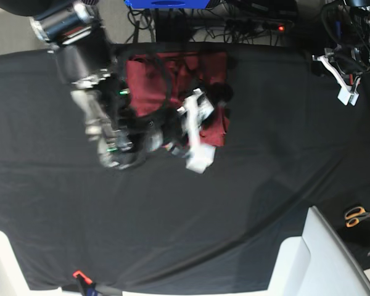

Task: Fold the T-shirt properly
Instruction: 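Press and adjust the folded shirt with the right gripper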

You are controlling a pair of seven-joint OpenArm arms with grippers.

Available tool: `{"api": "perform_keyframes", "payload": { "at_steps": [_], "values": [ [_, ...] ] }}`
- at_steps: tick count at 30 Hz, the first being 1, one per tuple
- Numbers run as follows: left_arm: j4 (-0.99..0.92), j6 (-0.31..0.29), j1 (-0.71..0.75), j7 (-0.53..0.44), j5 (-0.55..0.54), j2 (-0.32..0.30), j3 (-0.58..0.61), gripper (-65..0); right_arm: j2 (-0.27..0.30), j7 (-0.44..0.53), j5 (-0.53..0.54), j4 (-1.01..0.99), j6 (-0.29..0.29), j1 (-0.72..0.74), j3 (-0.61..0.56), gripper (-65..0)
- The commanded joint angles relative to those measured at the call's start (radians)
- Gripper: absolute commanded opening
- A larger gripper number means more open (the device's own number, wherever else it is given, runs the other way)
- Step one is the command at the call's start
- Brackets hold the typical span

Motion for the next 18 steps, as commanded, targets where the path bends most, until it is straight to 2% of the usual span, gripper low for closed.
{"api": "perform_keyframes", "payload": {
  "at_steps": [1, 3, 6, 9, 12, 14, 18],
  "values": [
    [0.011, -0.005, -0.003, -0.009, -0.011, -0.022, -0.007, -65.0, 0.031, 0.012, 0.015, 0.061, 0.002, 0.005, 0.015, -16.7],
    [0.011, -0.005, -0.003, -0.009, -0.011, -0.022, -0.007, -65.0, 0.072, 0.006, 0.013, 0.148, -0.014, -0.034, 0.057, -25.7],
    [0.011, -0.005, -0.003, -0.009, -0.01, -0.022, -0.007, -65.0, 0.109, 0.014, 0.01, 0.196, -0.085, -0.07, 0.08, -41.1],
    [0.017, -0.005, -0.004, -0.009, -0.01, -0.021, -0.007, -65.0, 0.132, 0.046, 0.007, 0.163, -0.081, -0.074, 0.077, -54.0],
    [0.018, -0.005, -0.004, -0.009, -0.01, -0.019, -0.007, -65.0, 0.137, 0.081, 0.007, 0.094, -0.081, -0.072, 0.074, -63.3],
    [0.018, -0.005, -0.004, -0.009, -0.01, -0.019, -0.007, -65.0, 0.137, 0.1, 0.006, 0.048, -0.081, -0.058, 0.06, -64.5],
    [0.018, -0.005, -0.004, -0.009, -0.01, -0.019, -0.007, -65.0, 0.14, 0.187, 0.006, -0.025, -0.081, -0.02, -0.04, -64.4]
  ]
}}
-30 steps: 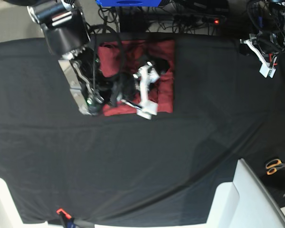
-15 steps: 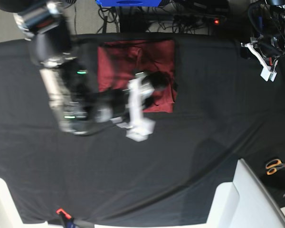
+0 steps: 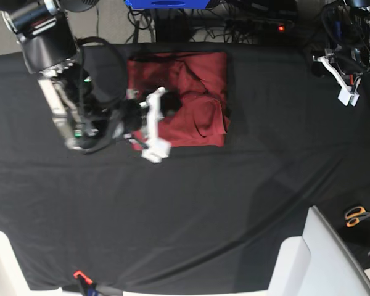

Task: Fold the T-shirt properly
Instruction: 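Press and adjust the folded shirt with the right gripper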

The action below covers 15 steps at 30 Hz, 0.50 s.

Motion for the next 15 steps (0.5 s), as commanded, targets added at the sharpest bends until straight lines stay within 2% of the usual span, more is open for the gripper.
{"api": "perform_keyframes", "payload": {
  "at_steps": [1, 6, 15],
  "values": [
    [0.017, -0.005, 0.0, -0.009, -0.013, -0.02, -0.007, -65.0, 0.005, 0.032, 0.029, -0.001, 0.008, 0.041, -0.016, -64.4],
    [0.017, -0.005, 0.006, -0.012, -0.013, -0.02, -0.007, -65.0, 0.008, 0.089, 0.03, -0.063, 0.005, 0.06, -0.13, -64.4],
    [0.017, -0.005, 0.002, -0.013, -0.013, -0.023, -0.007, -65.0, -0.014, 0.081, 0.032, -0.064, 0.0, 0.041, -0.236, -64.4]
  ]
}}
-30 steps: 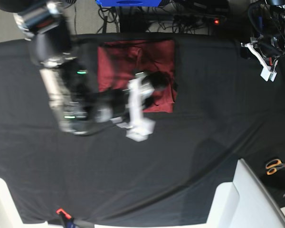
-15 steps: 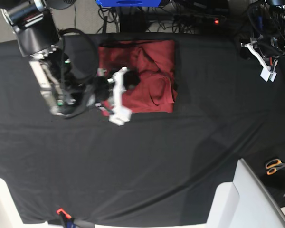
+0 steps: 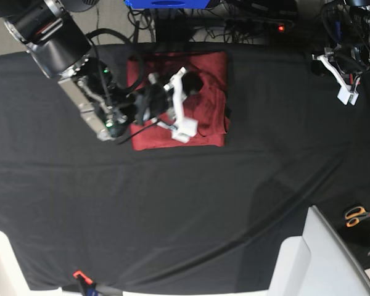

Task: Fold the T-shirt properly
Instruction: 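Press and adjust the folded shirt with the right gripper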

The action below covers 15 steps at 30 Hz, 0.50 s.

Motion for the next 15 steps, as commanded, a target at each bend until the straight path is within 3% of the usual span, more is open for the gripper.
{"api": "perform_keyframes", "payload": {
  "at_steps": [1, 5, 9, 13, 15],
  "values": [
    [0.017, -0.005, -0.005, -0.011, -0.012, -0.022, -0.007, -65.0, -0.004, 0.008, 0.023, 0.017, 0.006, 0.016, -0.01, -64.4],
    [0.017, -0.005, -0.005, -0.011, -0.012, -0.022, -0.002, -65.0, -0.005, 0.008, 0.021, 0.015, 0.006, 0.041, -0.077, -64.4],
    [0.017, -0.005, -0.021, -0.011, -0.012, -0.02, -0.001, -65.0, -0.022, 0.008, 0.02, 0.014, -0.006, 0.088, -0.226, -64.4],
    [0.015, -0.005, -0.028, -0.008, -0.012, -0.02, -0.002, -65.0, -0.016, -0.026, 0.026, 0.075, -0.112, 0.097, -0.235, -64.4],
    [0.017, -0.005, -0.026, -0.008, -0.012, -0.02, -0.004, -65.0, 0.01, -0.054, 0.026, 0.155, -0.136, 0.093, -0.197, -64.5]
  ]
}}
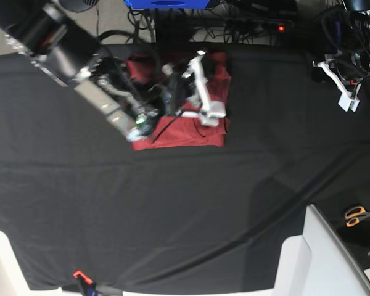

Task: Fold the T-shirt properly
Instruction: 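Press and adjust the folded shirt with the right gripper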

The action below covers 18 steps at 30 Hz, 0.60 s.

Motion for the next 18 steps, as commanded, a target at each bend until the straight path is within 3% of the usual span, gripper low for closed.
{"api": "perform_keyframes", "payload": {
  "at_steps": [1, 7, 18],
  "values": [
    [0.016, -0.005, 0.002, -0.007, -0.013, -0.022, -0.009, -65.0, 0.002, 0.008, 0.027, 0.063, -0.002, 0.013, 0.043, -64.5],
    [0.008, -0.005, 0.003, -0.009, -0.013, -0.023, -0.01, -65.0, 0.015, -0.056, 0.02, 0.095, -0.013, -0.006, 0.222, -64.5],
    [0.013, -0.005, -0.003, -0.006, -0.013, -0.017, -0.004, -65.0, 0.007, 0.005, 0.018, -0.035, -0.008, -0.009, 0.222, -64.5]
  ]
}}
